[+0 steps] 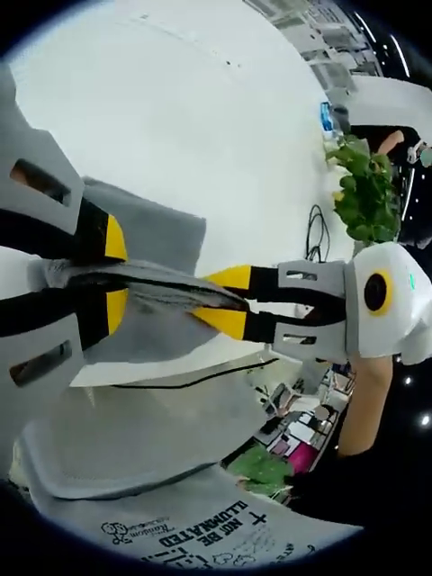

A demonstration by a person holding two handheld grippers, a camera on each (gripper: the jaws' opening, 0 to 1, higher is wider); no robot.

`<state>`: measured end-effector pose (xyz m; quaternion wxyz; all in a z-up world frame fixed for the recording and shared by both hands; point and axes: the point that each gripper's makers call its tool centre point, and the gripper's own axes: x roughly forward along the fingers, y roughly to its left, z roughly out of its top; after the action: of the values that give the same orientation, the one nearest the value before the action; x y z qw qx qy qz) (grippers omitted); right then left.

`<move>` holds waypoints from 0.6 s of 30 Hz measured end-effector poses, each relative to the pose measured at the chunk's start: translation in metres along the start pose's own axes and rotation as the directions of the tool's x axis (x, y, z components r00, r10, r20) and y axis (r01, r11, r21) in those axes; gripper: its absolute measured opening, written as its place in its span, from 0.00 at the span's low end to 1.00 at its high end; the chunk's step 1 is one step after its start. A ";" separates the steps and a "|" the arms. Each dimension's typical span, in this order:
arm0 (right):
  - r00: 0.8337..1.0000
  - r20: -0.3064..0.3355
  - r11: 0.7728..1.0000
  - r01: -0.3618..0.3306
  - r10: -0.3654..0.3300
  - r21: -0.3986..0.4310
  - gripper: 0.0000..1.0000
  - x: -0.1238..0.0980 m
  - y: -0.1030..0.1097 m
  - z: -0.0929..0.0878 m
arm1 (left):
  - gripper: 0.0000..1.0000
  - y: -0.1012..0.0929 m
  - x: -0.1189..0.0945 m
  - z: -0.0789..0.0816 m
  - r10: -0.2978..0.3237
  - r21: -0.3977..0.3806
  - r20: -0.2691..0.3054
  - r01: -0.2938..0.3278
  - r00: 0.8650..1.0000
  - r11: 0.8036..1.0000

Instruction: Fold the towel on the table until its edges align and the towel forms a compact rectangular stack.

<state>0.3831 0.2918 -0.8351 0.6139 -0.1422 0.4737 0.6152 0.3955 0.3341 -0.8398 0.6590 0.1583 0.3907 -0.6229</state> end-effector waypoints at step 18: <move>0.998 -0.041 0.993 -0.044 0.049 0.106 0.10 0.026 -0.040 -0.017 | 0.11 0.030 0.032 -0.028 -0.026 -0.163 -0.024 0.022 0.999 0.986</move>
<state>0.4066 0.2866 -0.8803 0.5955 -0.1118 0.5220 0.6004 0.4122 0.3363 -0.8886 0.6571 0.1073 0.4507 -0.5946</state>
